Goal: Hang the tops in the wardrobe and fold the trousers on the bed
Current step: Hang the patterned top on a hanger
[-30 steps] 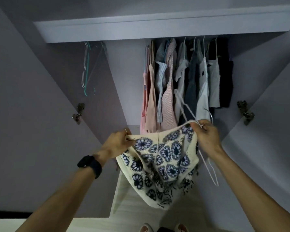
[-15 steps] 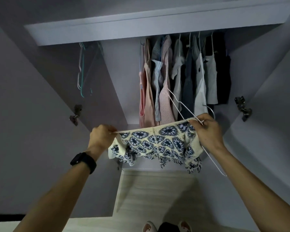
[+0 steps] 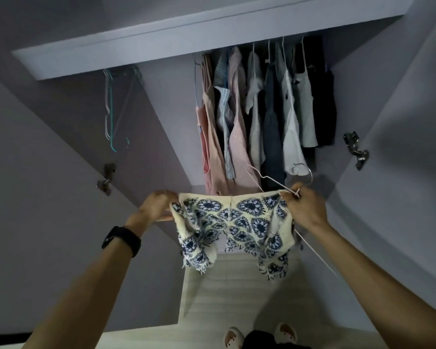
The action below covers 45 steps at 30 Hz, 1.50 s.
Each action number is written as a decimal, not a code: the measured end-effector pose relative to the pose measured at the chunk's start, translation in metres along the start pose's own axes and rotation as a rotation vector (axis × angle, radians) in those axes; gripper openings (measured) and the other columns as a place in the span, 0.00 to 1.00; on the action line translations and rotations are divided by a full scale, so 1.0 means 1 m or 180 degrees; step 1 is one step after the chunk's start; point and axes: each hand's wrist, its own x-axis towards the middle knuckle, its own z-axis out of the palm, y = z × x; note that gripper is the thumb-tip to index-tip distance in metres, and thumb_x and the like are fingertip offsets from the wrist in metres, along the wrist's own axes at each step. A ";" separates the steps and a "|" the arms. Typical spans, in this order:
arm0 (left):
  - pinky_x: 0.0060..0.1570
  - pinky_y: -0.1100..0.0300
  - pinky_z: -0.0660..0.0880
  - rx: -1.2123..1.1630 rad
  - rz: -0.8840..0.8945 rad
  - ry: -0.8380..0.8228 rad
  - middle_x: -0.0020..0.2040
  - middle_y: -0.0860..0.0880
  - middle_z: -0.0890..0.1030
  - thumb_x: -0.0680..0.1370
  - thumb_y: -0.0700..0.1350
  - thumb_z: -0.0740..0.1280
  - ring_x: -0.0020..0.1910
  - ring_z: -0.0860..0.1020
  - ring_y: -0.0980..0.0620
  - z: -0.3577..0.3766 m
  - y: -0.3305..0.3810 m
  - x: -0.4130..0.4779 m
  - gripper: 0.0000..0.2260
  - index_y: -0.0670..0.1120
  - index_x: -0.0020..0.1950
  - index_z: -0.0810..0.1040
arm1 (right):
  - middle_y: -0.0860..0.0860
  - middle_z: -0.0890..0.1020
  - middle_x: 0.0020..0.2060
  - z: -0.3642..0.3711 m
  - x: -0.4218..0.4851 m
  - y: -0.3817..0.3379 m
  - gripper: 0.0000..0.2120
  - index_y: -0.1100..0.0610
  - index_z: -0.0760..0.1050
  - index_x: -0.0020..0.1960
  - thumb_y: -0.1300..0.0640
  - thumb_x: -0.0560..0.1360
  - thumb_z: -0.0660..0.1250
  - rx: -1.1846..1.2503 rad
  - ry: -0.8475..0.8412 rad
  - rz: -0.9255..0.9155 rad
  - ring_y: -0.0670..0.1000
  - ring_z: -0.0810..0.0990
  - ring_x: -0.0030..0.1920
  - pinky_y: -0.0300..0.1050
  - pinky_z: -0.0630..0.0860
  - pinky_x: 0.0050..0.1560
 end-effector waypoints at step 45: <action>0.38 0.47 0.79 0.3310 0.3444 0.0545 0.51 0.47 0.78 0.80 0.40 0.69 0.42 0.79 0.43 0.002 0.102 -0.060 0.15 0.53 0.66 0.78 | 0.58 0.86 0.53 0.017 0.011 -0.089 0.15 0.51 0.73 0.69 0.59 0.84 0.55 0.2337 -0.3283 0.0191 0.56 0.85 0.42 0.47 0.82 0.41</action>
